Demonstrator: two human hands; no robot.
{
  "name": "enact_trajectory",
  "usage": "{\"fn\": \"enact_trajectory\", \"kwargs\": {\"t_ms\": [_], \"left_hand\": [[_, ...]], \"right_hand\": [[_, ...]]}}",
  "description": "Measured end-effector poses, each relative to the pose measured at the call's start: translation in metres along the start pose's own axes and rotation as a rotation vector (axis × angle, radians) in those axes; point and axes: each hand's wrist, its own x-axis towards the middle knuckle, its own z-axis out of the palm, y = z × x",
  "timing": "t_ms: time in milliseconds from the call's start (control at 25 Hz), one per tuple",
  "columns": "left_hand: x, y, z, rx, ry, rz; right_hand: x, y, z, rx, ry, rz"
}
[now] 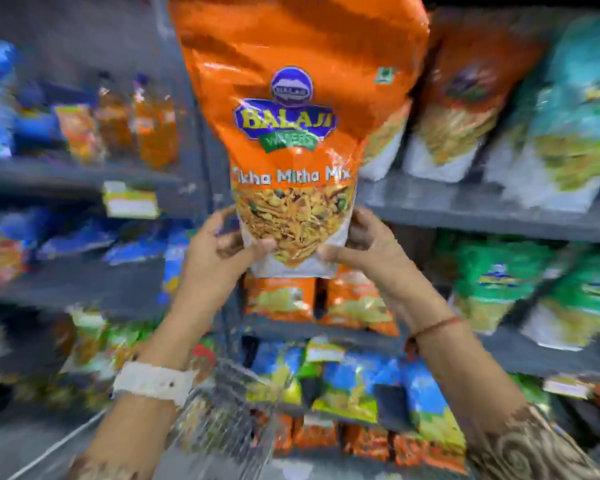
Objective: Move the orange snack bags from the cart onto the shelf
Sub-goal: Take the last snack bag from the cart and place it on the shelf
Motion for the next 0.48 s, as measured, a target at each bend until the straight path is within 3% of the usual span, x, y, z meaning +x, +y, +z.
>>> {"fn": "enact_trajectory", "kwargs": {"t_ms": [240,480], "left_hand": [[0.074,0.050,0.139,-0.120,-0.279,0.079],[0.132,0.037,0.252,-0.035,-0.472,0.063]], "right_hand": [[-0.014,-0.058,-0.125,-0.081,0.294,-0.099],[-0.011,-0.038,-0.216,-0.105,0.541,-0.065]]}}
